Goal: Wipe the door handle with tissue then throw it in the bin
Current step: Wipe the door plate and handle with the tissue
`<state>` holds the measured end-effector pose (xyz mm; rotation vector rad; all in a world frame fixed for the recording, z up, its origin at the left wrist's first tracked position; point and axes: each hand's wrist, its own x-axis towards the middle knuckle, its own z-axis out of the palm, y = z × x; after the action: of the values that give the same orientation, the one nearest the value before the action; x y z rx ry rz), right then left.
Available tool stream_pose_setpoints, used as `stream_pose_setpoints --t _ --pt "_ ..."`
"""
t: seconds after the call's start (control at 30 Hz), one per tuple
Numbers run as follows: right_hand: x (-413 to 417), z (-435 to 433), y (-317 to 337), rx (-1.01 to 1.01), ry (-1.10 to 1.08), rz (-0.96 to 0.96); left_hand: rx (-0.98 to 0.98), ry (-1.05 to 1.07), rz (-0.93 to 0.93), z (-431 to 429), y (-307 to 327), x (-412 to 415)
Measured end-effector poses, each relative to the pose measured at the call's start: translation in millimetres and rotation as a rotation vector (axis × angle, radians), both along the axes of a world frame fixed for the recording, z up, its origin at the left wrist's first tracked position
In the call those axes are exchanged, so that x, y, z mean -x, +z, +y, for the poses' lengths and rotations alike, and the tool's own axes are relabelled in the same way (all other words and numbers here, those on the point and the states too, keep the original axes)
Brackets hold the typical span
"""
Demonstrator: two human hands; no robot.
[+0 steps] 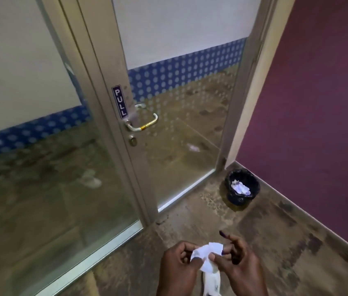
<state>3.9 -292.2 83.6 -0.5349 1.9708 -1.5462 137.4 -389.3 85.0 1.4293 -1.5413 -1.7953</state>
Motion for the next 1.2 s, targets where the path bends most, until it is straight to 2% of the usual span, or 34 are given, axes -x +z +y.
stream_pose_setpoints --t 0.13,0.27,0.5,0.6,0.73,1.0,1.07,1.2 --pt "21.4 -50.2 3.2 -0.032 0.07 0.365 0.069 0.133 -0.037 -37.5 3.4 18.9" --pt "45.8 -112.4 7.9 0.079 0.11 0.491 0.157 0.268 -0.098 -79.4 6.5 50.6" --pt "99.1 -203.0 -1.2 0.236 0.224 0.568 0.254 0.374 -0.167 -135.3 40.6 95.8" --pt "114.1 -232.4 0.6 0.303 0.335 0.58 0.314 0.494 -0.167 -154.4 51.5 112.6" --pt "120.0 -263.4 13.9 0.415 0.463 0.504 0.378 0.606 -0.14 -172.7 65.4 122.7" --pt "104.8 -336.8 34.2 0.478 0.417 0.347 0.42 0.672 -0.062 -226.6 88.4 115.5" --pt "100.9 -360.8 52.0 0.467 0.396 0.324 0.532 0.7 -0.092 -249.8 94.8 104.7" --pt "105.4 -412.3 90.6 0.565 0.306 0.334 1.047 0.606 -0.249 -288.5 119.8 83.7"
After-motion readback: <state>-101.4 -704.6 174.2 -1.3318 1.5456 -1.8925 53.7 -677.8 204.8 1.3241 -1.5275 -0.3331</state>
